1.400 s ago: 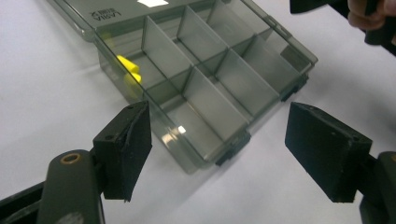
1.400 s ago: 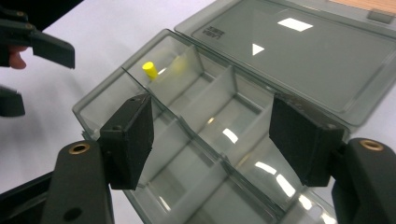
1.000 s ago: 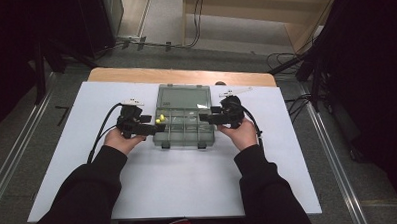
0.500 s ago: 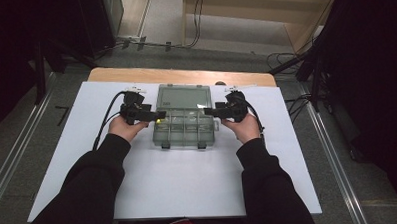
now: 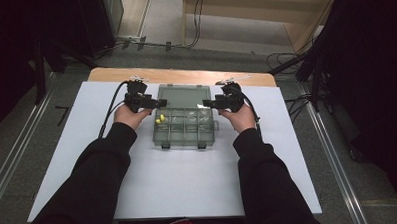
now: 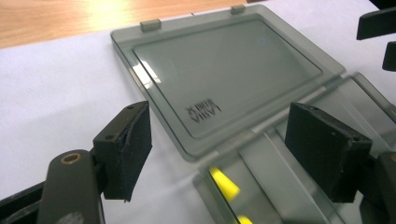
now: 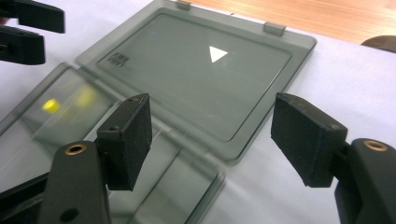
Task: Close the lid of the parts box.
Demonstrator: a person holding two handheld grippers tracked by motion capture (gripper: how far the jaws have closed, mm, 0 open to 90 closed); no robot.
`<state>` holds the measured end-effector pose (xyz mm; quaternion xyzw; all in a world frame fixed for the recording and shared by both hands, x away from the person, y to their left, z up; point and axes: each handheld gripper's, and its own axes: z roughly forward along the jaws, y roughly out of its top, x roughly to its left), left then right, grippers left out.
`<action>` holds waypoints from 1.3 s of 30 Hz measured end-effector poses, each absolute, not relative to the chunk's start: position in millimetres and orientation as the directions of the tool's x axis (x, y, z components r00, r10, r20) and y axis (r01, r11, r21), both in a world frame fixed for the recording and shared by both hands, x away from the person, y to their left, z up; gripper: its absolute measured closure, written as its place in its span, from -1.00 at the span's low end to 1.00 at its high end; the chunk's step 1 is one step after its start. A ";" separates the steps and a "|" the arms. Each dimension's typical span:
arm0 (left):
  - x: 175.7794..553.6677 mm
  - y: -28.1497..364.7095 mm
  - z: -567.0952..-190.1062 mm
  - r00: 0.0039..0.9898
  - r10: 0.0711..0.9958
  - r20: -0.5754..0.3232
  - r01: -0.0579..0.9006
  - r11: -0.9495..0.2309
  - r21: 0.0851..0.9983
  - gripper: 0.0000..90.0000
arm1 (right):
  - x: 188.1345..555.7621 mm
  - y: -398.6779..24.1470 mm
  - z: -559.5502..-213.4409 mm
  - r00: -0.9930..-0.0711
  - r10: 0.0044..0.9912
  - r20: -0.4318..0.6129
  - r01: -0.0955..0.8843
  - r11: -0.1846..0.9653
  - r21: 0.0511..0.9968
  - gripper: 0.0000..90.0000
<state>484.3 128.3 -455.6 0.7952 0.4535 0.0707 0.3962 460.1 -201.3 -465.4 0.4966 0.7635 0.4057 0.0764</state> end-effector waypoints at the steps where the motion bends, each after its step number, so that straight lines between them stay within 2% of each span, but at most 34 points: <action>1: 486.9 127.6 -456.3 0.575 0.781 -0.246 0.666 -0.271 0.695 -0.48 | 464.0 -200.3 -466.0 -0.491 0.826 0.278 0.698 0.181 0.693 -0.38; 7: 500.2 124.8 -463.8 0.548 0.808 -0.219 0.663 -0.259 0.702 -0.48 | 477.2 -192.8 -471.3 -0.459 0.841 0.287 0.727 0.169 0.666 -0.38; 14: 509.4 120.9 -471.5 0.503 0.834 -0.228 0.680 -0.218 0.700 -0.47 | 482.4 -183.8 -479.5 -0.420 0.879 0.227 0.727 0.175 0.664 -0.40; 20: 514.2 117.7 -482.7 0.460 0.853 -0.246 0.703 -0.181 0.688 -0.48 | 486.4 -181.1 -488.0 -0.399 0.888 0.226 0.737 0.164 0.656 -0.40; 23: 514.6 115.0 -485.4 0.463 0.856 -0.228 0.694 -0.190 0.695 -0.48 | 487.0 -179.6 -490.8 -0.397 0.890 0.224 0.741 0.167 0.651 -0.40; 26: 515.2 112.0 -487.8 0.452 0.857 -0.247 0.700 -0.169 0.694 -0.48 | 488.1 -179.4 -493.4 -0.390 0.894 0.219 0.742 0.164 0.650 -0.40; 31: 514.0 105.1 -491.2 0.464 0.865 -0.193 0.675 -0.204 0.709 -0.48 | 488.8 -179.0 -496.5 -0.376 0.901 0.214 0.747 0.158 0.646 -0.40; 39: 514.4 99.5 -497.8 0.463 0.863 -0.201 0.684 -0.204 0.700 -0.48 | 490.5 -176.7 -502.3 -0.369 0.899 0.236 0.755 0.142 0.640 -0.40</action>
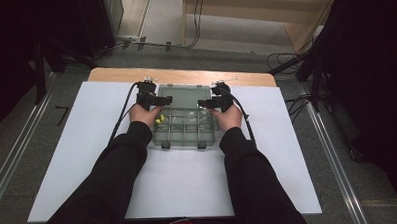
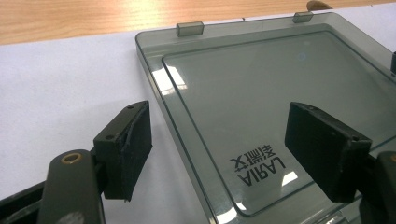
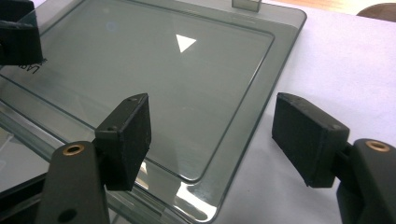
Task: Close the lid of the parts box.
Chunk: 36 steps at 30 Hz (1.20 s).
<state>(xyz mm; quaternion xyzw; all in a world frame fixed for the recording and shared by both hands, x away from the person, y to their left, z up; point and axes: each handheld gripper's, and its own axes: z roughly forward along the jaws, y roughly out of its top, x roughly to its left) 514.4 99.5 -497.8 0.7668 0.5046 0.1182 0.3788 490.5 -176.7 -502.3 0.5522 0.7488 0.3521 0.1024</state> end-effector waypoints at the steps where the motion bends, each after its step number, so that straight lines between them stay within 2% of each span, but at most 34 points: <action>1: 514.5 99.5 -498.0 0.463 0.863 -0.201 0.689 -0.208 0.695 -0.48 | 490.5 -175.4 -502.7 -0.360 0.900 0.245 0.759 0.130 0.638 -0.40; 9: 516.2 96.7 -502.6 0.460 0.858 -0.230 0.699 -0.190 0.689 -0.48 | 491.4 -175.1 -504.5 -0.344 0.898 0.273 0.771 0.104 0.629 -0.41; 24: 515.5 95.8 -504.3 0.476 0.849 -0.228 0.691 -0.201 0.695 -0.57 | 490.7 -175.6 -504.6 -0.316 0.887 0.337 0.811 0.069 0.581 -0.48; 36: 515.4 95.7 -504.7 0.477 0.849 -0.227 0.688 -0.200 0.698 -0.57 | 489.5 -175.7 -502.7 -0.317 0.885 0.341 0.826 0.082 0.557 -0.49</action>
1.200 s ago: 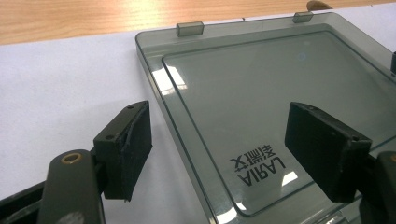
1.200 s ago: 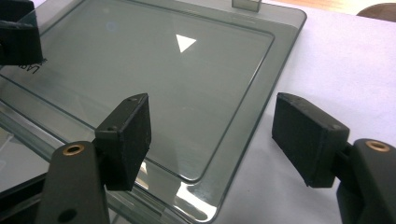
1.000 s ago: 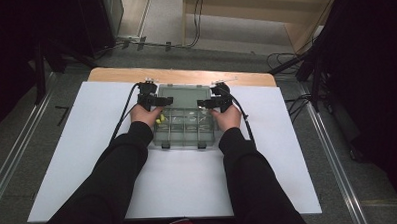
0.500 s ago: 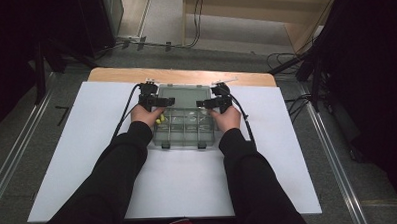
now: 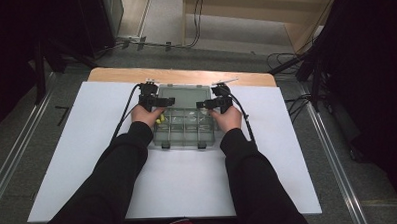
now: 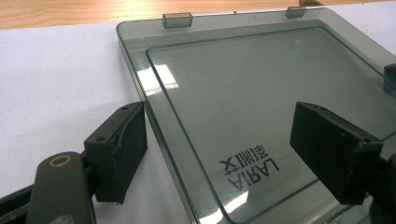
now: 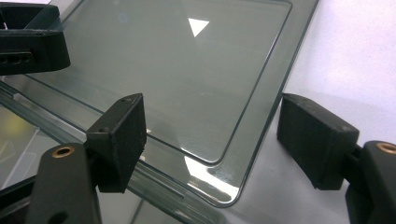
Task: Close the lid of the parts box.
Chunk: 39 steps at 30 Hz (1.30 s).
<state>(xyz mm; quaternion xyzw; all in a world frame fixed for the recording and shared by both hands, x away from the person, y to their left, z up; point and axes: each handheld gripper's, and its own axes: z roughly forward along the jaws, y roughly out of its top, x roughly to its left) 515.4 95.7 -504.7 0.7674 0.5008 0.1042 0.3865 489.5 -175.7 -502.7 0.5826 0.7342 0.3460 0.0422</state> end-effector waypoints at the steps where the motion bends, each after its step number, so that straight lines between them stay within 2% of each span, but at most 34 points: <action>1: 515.3 95.5 -504.6 0.475 0.850 -0.227 0.689 -0.199 0.697 -0.57 | 489.5 -175.7 -502.6 -0.317 0.885 0.342 0.827 0.082 0.556 -0.49; 15: 515.8 96.4 -504.6 0.478 0.846 -0.235 0.689 -0.196 0.698 -0.57 | 490.2 -176.3 -501.9 -0.317 0.876 0.363 0.835 0.077 0.545 -0.44; 29: 516.2 98.5 -501.5 0.463 0.839 -0.287 0.721 -0.168 0.672 -0.52 | 487.6 -173.2 -499.4 -0.339 0.889 0.309 0.808 0.106 0.580 -0.44; 39: 514.4 100.6 -493.1 0.485 0.829 -0.278 0.684 -0.162 0.712 -0.46 | 490.3 -174.2 -493.9 -0.357 0.884 0.301 0.791 0.115 0.602 -0.44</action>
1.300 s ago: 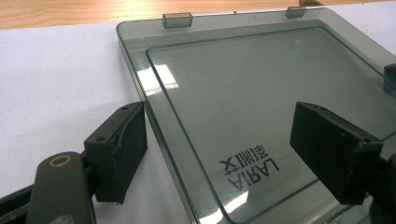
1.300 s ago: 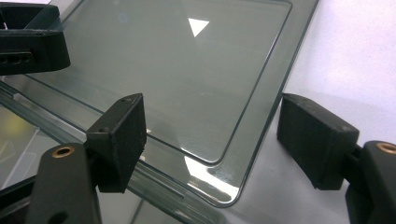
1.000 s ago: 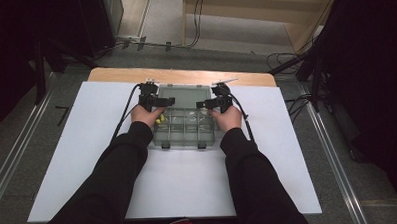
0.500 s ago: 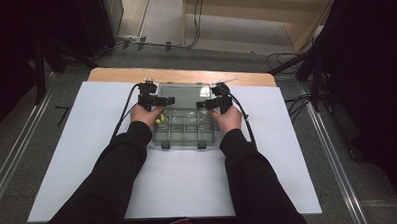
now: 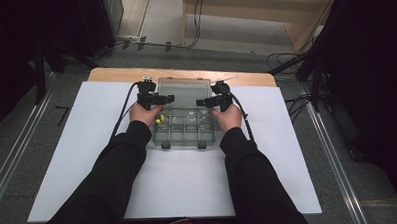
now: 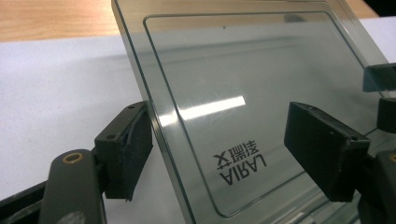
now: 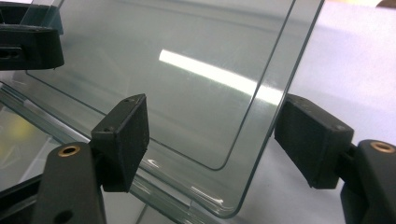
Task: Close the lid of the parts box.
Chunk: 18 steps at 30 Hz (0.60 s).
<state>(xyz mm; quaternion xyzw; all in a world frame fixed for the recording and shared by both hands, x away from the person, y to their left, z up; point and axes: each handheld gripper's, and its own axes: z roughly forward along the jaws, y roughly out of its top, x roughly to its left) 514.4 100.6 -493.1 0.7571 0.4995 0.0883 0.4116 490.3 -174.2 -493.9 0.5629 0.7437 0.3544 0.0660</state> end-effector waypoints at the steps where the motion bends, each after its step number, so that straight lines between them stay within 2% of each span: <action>1: 514.1 100.8 -492.1 0.486 0.830 -0.276 0.682 -0.162 0.714 -0.46 | 490.9 -174.3 -492.0 -0.356 0.884 0.304 0.788 0.109 0.605 -0.44; 10: 509.9 103.7 -479.4 0.507 0.821 -0.262 0.648 -0.163 0.744 -0.34 | 491.3 -177.9 -478.5 -0.370 0.886 0.281 0.763 0.117 0.636 -0.36; 18: 504.6 104.4 -470.1 0.528 0.814 -0.242 0.622 -0.177 0.763 -0.33 | 486.7 -180.9 -470.1 -0.380 0.879 0.289 0.754 0.113 0.648 -0.30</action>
